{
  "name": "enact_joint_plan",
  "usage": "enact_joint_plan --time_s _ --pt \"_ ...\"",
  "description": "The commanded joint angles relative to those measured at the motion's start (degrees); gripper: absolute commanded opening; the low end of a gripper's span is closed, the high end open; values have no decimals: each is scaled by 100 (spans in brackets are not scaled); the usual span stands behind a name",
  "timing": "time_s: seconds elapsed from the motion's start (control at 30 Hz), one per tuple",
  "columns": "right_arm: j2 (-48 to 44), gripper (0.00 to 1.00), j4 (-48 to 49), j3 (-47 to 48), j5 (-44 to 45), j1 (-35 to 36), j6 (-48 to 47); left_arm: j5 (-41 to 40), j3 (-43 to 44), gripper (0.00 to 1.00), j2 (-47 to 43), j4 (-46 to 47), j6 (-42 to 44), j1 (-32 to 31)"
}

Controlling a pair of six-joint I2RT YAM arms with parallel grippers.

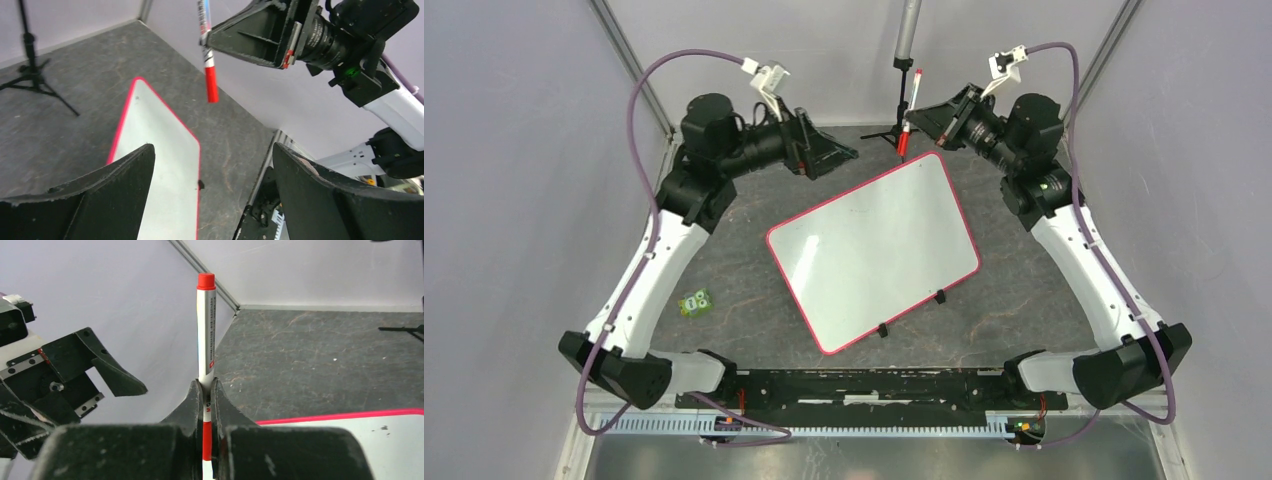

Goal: Write a sentence on the whiteboard
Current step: Pass from the right arm to the left

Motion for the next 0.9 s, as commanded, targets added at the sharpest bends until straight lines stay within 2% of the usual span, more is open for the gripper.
enact_joint_plan --time_s 0.0,0.33,0.57,0.87 --pt "-182 0 318 -67 227 211 202 -7 52 92 359 878 -576 -381" --pt "-113 0 595 -132 98 432 415 -55 94 88 859 857 -412 -975" --pt "-75 0 775 -300 -28 589 536 39 240 78 1162 1083 -677 -1069" --pt "-130 0 817 -422 -144 635 537 238 252 20 1256 1229 -719 -1125"
